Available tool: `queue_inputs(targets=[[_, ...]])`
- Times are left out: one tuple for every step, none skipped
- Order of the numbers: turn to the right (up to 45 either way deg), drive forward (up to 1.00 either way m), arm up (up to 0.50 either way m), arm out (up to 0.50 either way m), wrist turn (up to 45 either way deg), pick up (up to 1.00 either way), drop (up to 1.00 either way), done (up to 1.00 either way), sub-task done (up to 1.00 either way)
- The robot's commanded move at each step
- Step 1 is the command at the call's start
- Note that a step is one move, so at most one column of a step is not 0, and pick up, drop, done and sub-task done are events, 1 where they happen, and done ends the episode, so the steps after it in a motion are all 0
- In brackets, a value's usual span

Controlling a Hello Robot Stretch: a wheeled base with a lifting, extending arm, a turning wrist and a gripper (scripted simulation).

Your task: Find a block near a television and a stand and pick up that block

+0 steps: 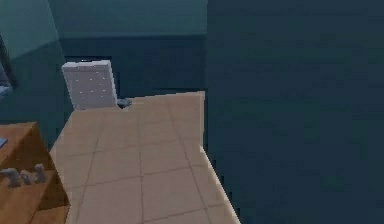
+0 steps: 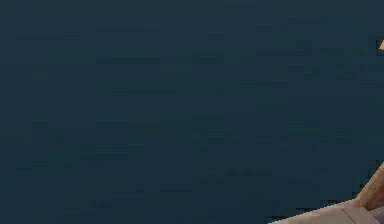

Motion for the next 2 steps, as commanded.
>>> queue_inputs(targets=[[-12.0, 0.0, 0.0, 0.0, 0.0, 0.0, 0.0, 0.0, 0.0], [0.0, 0.75, 0.0, 0.0, 0.0, 0.0, 0.0, 0.0, 0.0]])
